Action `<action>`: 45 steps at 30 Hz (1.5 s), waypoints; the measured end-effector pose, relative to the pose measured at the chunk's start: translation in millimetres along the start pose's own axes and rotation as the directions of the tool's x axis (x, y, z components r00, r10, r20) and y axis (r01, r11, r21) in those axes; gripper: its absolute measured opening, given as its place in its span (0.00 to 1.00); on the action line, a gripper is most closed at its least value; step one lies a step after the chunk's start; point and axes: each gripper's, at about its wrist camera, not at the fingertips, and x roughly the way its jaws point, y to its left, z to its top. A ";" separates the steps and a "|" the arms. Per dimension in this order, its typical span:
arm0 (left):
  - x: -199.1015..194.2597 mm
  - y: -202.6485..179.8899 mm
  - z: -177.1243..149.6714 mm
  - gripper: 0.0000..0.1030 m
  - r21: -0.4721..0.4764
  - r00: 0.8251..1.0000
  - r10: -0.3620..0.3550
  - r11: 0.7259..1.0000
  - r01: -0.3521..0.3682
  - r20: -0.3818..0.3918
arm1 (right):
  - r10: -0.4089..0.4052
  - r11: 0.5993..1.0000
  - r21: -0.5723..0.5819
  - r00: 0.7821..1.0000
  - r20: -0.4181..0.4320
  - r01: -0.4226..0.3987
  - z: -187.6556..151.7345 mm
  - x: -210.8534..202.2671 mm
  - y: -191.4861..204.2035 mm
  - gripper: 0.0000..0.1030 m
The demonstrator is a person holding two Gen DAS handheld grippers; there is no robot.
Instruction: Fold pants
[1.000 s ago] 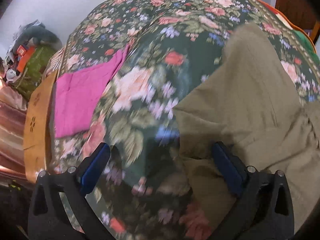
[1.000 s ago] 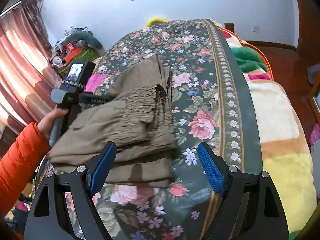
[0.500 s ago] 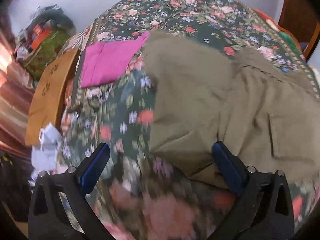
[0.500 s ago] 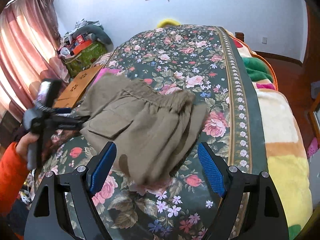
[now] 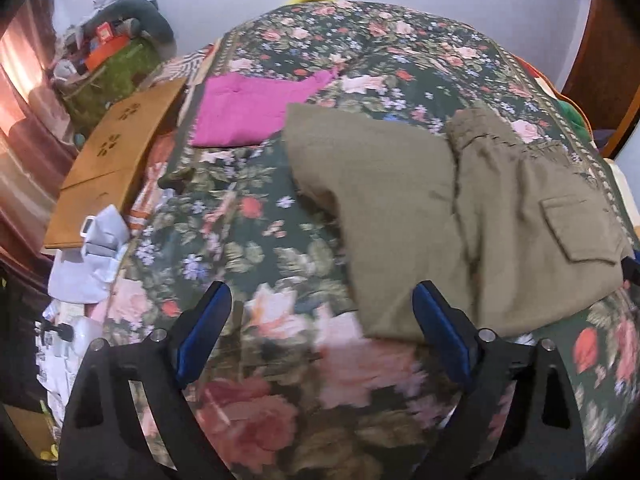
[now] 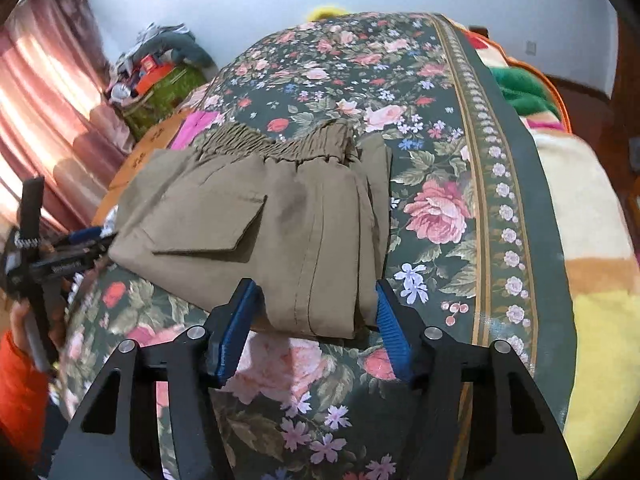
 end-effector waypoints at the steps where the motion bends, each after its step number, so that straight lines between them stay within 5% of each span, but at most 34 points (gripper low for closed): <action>1: 0.4 4.4 -2.3 0.86 -0.003 1.000 0.006 1.000 -0.006 -0.003 | -0.005 1.000 -0.011 1.000 0.002 0.005 -1.0 -0.7 1.1 0.51; 6: 4.6 20.0 -9.6 0.67 0.009 0.997 0.078 0.997 -0.077 -0.027 | -0.010 1.000 -0.021 1.000 0.001 0.010 -1.2 -1.8 0.6 0.48; 9: 1.9 34.6 -8.1 0.64 -0.036 0.994 0.108 0.993 -0.109 -0.011 | -0.018 0.999 -0.030 1.000 -0.014 0.018 1.9 -2.3 2.5 0.48; 13: -12.5 50.9 8.9 0.64 -0.123 0.999 0.030 0.992 -0.025 0.043 | -0.036 0.996 -0.077 0.999 -0.029 0.033 13.5 -4.9 7.5 0.51; 17: -18.7 43.8 29.0 0.64 -0.098 0.993 -0.090 0.990 0.097 0.071 | -0.050 0.995 -0.090 0.999 0.011 0.050 27.1 -10.2 7.7 0.51; 21: 4.4 29.3 48.9 0.67 -0.110 0.965 -0.263 0.959 0.261 -0.004 | -0.055 0.994 -0.087 0.998 0.035 0.058 40.4 -4.7 6.5 0.52; 26: 52.9 12.3 60.3 0.67 -0.127 0.924 -0.362 0.929 0.347 -0.126 | -0.076 0.989 -0.129 0.997 -0.012 0.074 47.4 22.0 8.4 0.52; 29: 62.0 12.3 65.3 0.62 -0.124 0.924 -0.363 0.929 0.349 -0.116 | -0.089 0.981 -0.176 0.994 -0.069 0.076 39.0 41.5 10.1 0.53; 35: 68.1 27.5 78.6 0.30 -0.129 0.911 -0.404 0.911 0.393 -0.080 | -0.084 0.980 -0.185 0.994 -0.074 0.069 35.1 43.3 8.9 0.54; 45: 75.1 43.6 104.1 0.30 -0.156 0.956 -0.291 0.946 0.284 -0.024 | -0.051 0.986 -0.161 0.996 -0.079 0.038 34.3 46.0 6.8 0.54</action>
